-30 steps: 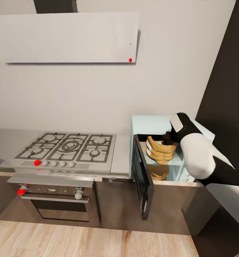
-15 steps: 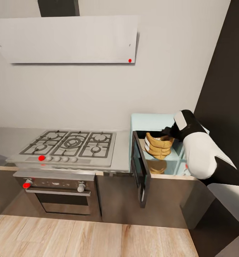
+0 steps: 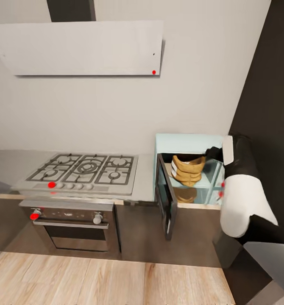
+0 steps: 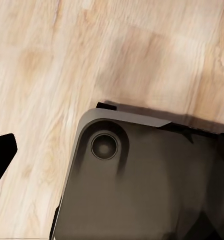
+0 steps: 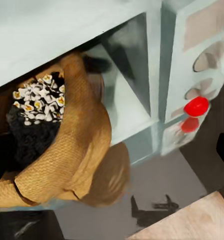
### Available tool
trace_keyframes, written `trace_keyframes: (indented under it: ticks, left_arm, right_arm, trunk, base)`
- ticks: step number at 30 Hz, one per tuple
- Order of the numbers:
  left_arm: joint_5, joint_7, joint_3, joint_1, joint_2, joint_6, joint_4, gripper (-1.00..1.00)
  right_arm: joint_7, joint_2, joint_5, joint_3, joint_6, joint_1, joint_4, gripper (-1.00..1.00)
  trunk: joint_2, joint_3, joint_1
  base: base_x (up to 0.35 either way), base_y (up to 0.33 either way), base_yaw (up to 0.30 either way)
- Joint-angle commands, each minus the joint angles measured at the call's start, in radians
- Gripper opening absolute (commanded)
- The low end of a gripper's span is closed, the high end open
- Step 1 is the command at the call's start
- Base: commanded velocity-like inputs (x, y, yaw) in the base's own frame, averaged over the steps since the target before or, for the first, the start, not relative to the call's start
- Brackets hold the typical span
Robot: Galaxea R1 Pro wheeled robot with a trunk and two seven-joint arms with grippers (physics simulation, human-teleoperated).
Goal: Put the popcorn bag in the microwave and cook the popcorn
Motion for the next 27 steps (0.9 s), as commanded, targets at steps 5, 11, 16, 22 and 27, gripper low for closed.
trace_keyframes:
  ticks: [5, 11, 16, 22, 27]
  left_arm:
    - [-0.001, 0.0, 0.003, 0.0, 0.0, -0.004, 0.0, 1.0]
    - [-0.001, 0.0, 0.003, 0.0, -0.002, -0.005, -0.005, 1.0]
    - [-0.002, 0.0, 0.003, 0.0, -0.002, -0.007, -0.013, 1.0]
    - [-0.009, -0.014, 0.003, -0.002, -0.001, -0.008, -0.02, 1.0]
    - [-0.007, -0.01, 0.002, -0.002, -0.002, -0.004, -0.022, 1.0]
  right_arm:
    - [0.128, -0.002, -0.015, 0.104, 0.003, 0.212, -0.331, 1.0]
    - [0.457, -0.045, -0.009, 0.149, -0.026, 0.538, -0.495, 1.0]
    - [0.66, -0.08, 0.001, 0.15, -0.454, 0.722, -0.443, 1.0]
    - [0.681, -0.071, 0.001, 0.149, -0.524, 0.751, -0.428, 1.0]
    - [0.674, -0.07, 0.002, 0.153, -0.55, 0.752, -0.428, 1.0]
  trunk:
    - [-0.001, -0.001, 0.0]
    - [-0.001, -0.001, 0.0]
    - [-0.001, -0.001, 0.0]
    - [-0.001, -0.001, 0.0]
    - [-0.001, 0.0, 0.0]
  base:
    - [-0.192, 0.0, 0.0]
    - [-0.011, 0.0, 0.0]
    - [0.0, 0.0, 0.0]
    - [0.0, 0.0, 0.0]
    - [0.053, -0.042, 0.096]
